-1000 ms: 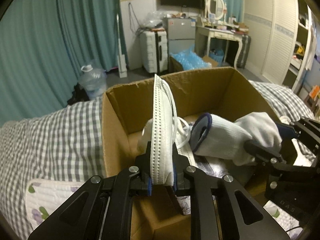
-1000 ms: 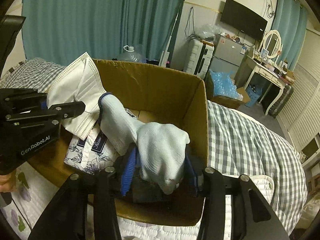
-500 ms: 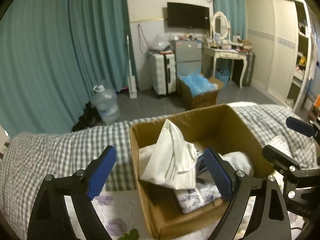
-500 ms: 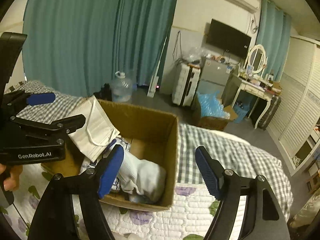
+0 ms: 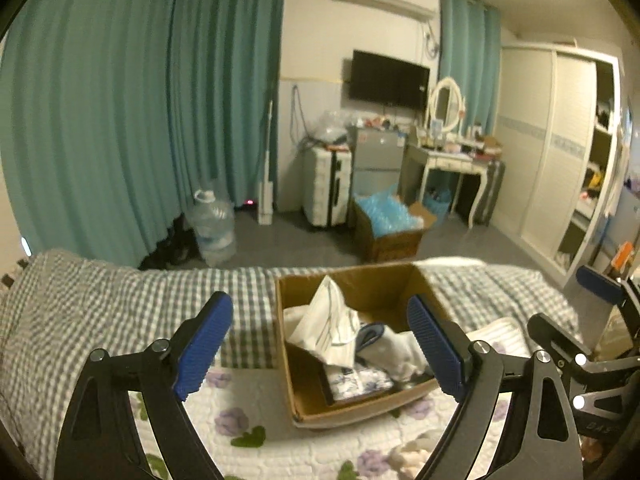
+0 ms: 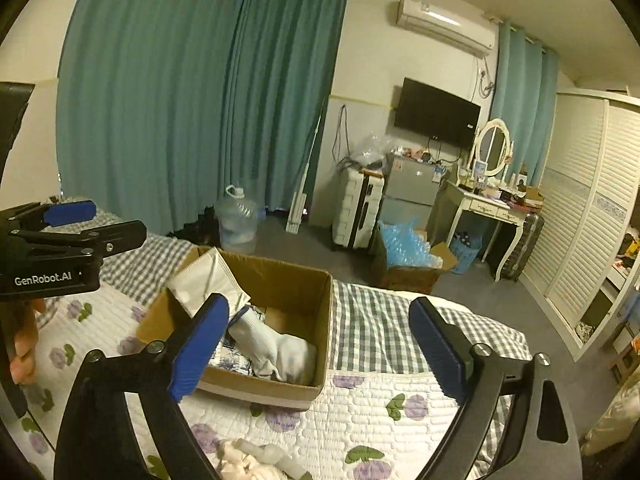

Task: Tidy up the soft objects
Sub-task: 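Withdraw both tools from the box toward the lace cloth and pipe-cleaner loop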

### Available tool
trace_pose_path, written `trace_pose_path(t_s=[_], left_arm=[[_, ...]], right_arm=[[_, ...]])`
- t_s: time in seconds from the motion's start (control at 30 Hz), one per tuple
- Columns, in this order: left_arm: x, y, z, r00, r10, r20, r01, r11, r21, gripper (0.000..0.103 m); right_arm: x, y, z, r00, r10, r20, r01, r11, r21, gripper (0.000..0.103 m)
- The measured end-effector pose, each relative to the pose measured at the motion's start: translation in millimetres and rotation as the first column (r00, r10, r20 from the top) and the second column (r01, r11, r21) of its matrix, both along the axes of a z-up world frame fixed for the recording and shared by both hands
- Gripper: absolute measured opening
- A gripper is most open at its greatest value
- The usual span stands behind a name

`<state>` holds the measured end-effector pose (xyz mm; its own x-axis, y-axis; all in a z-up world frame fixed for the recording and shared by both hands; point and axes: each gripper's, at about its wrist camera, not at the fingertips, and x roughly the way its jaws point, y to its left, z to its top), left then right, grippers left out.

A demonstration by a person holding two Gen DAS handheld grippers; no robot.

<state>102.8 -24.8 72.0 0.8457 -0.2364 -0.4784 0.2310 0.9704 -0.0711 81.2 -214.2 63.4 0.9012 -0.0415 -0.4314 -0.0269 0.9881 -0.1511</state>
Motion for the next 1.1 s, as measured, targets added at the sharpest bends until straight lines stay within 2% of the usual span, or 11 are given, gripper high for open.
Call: trace_pose_path(t_s=[0.07,0.1,0.17,0.33,0.57,0.77,0.97,1.1], left_arm=[[-12.5,3.0,7.7,1.000,0.003,0.013,-0.003,1.000,-0.008,0.092],[-16.5,4.4,10.1,1.000,0.005,0.018,-0.005,1.000,-0.009,0.098],[-28.6,6.2,17.3,0.999,0.015,0.042,-0.015,1.000,-0.017,0.103],[-52.1,12.8,31.5,0.996,0.039,0.079,-0.035,0.998,-0.045,0.103],[-70.4,7.1,31.6,0.999,0.006,0.040,-0.003,0.998,-0.061,0.103],[-76.0,-4.1,16.1,1.000,-0.004,0.029,0.006,0.998,-0.055,0.103],[-67.5,-13.6,-12.3,1.000,0.014,-0.010,-0.014,0.999,-0.032,0.103],[-65.6,-21.7,-34.5,0.999,-0.012,-0.047,0.012,1.000,-0.001,0.103]], right_arm=[[-13.1,-0.3,11.1,1.000,-0.006,0.018,0.006,1.000,0.004,0.097],[-20.9,-0.5,16.8,1.000,-0.009,0.030,0.009,1.000,0.006,0.100],[-34.2,-0.7,25.7,0.999,-0.010,0.049,0.010,1.000,0.007,0.103],[-65.2,0.4,42.0,0.997,0.015,0.074,-0.015,1.000,0.005,0.103],[-94.3,-2.3,45.8,0.996,0.039,0.080,-0.040,0.999,0.010,0.103],[-105.4,-7.4,32.3,0.996,0.063,0.063,-0.063,0.998,-0.001,0.103],[-104.8,-12.7,-1.0,0.996,0.088,-0.009,-0.088,0.996,0.021,0.103],[-104.0,-14.1,-30.2,0.995,0.085,-0.052,-0.084,0.996,0.008,0.103]])
